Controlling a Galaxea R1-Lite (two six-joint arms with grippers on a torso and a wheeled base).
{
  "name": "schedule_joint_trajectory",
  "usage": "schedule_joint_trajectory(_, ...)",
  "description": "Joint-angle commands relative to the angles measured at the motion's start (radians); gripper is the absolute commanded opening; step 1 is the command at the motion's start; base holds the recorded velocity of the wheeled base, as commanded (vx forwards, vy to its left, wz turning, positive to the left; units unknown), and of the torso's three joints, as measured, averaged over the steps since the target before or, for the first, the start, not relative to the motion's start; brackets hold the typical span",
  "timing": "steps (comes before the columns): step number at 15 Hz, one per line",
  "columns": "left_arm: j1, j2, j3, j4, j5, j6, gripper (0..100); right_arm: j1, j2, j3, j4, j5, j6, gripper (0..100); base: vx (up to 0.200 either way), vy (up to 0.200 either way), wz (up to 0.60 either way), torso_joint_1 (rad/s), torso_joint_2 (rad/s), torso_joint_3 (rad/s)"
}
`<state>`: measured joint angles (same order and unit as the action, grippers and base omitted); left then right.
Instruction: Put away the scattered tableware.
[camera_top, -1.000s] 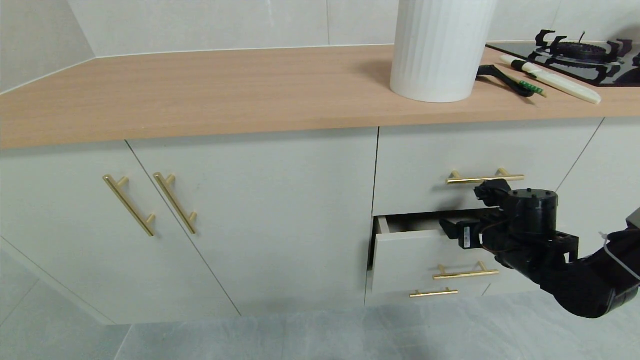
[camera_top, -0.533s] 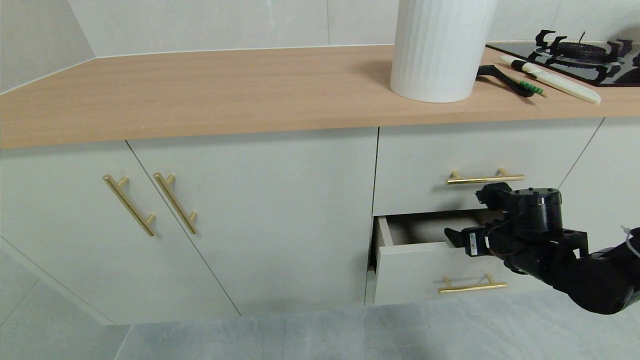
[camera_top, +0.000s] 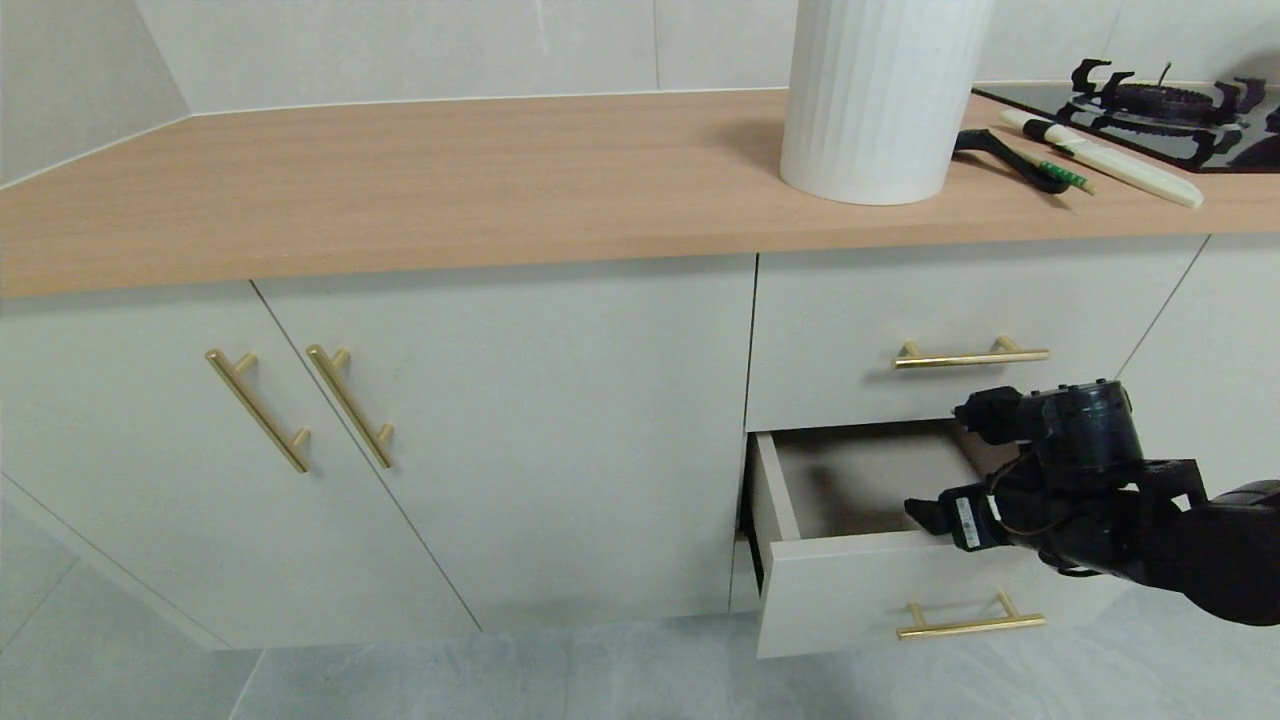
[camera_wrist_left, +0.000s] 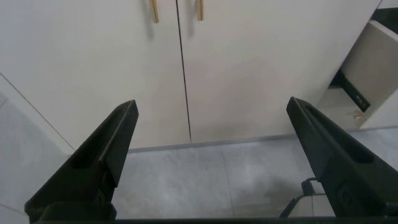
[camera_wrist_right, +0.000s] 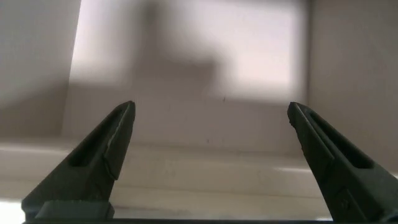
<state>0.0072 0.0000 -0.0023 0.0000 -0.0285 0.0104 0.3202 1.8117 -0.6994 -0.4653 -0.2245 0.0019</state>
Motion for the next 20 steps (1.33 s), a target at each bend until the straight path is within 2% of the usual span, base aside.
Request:
schedule_joint_trajectory(1, 0.0, 0.002, -0.001, 0.0, -0.001, 0.0, 100, 0.016, -0.057, -0.02, 0.08, 0.002, 0.0, 100, 0.0, 0.0, 0.0, 0.0, 0.0, 0.0)
schedule_joint_trajectory(6, 0.0, 0.002, -0.001, 0.0, 0.001, 0.0, 100, 0.057, -0.118, -0.058, 0.379, 0.001, -0.003, 100, 0.0, 0.0, 0.0, 0.0, 0.0, 0.0)
schedule_joint_trajectory(13, 0.0, 0.002, -0.001, 0.0, -0.001, 0.0, 100, 0.114, -0.207, -0.052, 0.761, -0.006, -0.166, 100, 0.0, 0.0, 0.0, 0.0, 0.0, 0.0)
schedule_joint_trajectory(15, 0.0, 0.002, -0.001, 0.0, -0.001, 0.0, 100, 0.131, -0.216, -0.054, 0.843, -0.007, -0.177, 100, 0.0, 0.0, 0.0, 0.0, 0.0, 0.0)
schedule_joint_trajectory(20, 0.0, 0.002, -0.001, 0.0, 0.001, 0.0, 100, 0.163, -0.215, -0.038, 0.893, -0.042, -0.177, 100, 0.0, 0.0, 0.0, 0.0, 0.0, 0.0)
